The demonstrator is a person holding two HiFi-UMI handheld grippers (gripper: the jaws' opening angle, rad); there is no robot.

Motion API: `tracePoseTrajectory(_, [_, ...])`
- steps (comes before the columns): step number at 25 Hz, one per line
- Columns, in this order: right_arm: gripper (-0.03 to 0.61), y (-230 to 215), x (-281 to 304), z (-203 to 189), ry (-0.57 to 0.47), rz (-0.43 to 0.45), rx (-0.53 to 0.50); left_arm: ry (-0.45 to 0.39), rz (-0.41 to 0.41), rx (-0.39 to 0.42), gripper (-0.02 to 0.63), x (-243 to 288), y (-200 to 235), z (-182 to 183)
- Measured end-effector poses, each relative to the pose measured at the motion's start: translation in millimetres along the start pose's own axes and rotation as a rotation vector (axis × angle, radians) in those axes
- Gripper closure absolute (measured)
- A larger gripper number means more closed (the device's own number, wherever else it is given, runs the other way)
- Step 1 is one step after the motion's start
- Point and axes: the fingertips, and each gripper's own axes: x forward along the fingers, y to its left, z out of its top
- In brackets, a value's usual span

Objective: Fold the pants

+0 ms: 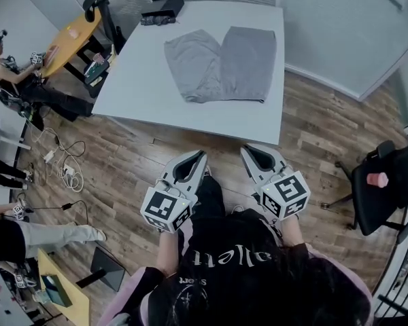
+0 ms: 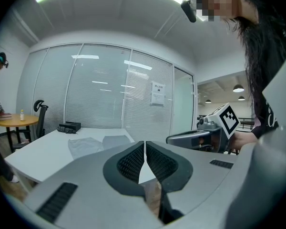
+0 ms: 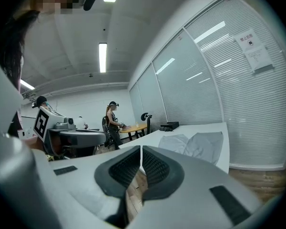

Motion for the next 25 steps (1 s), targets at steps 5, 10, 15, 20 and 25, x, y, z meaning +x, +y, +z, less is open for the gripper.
tracePoseTrajectory(5, [0.549,-14,32,7,0.012,-0.014,0.001,0.004,-0.009,-0.011,0.581,20,35,2])
tracePoseTrajectory(10, [0.549,-35,74,13,0.042,-0.059,0.011,0.028,-0.051,-0.008,0.581,45,78,7])
tracePoseTrajectory(15, [0.549,-48,119,30,0.038,-0.089,0.019,0.015,-0.092,-0.004,0.581,69,126,22])
tracePoseTrajectory(20, [0.549,-55,160,37,0.058,-0.11,0.023,0.032,-0.132,0.001,0.581,87,164,25])
tracePoseTrajectory(25, [0.549,-57,194,41,0.076,-0.13,0.02,0.045,-0.17,-0.002,0.581,98,195,23])
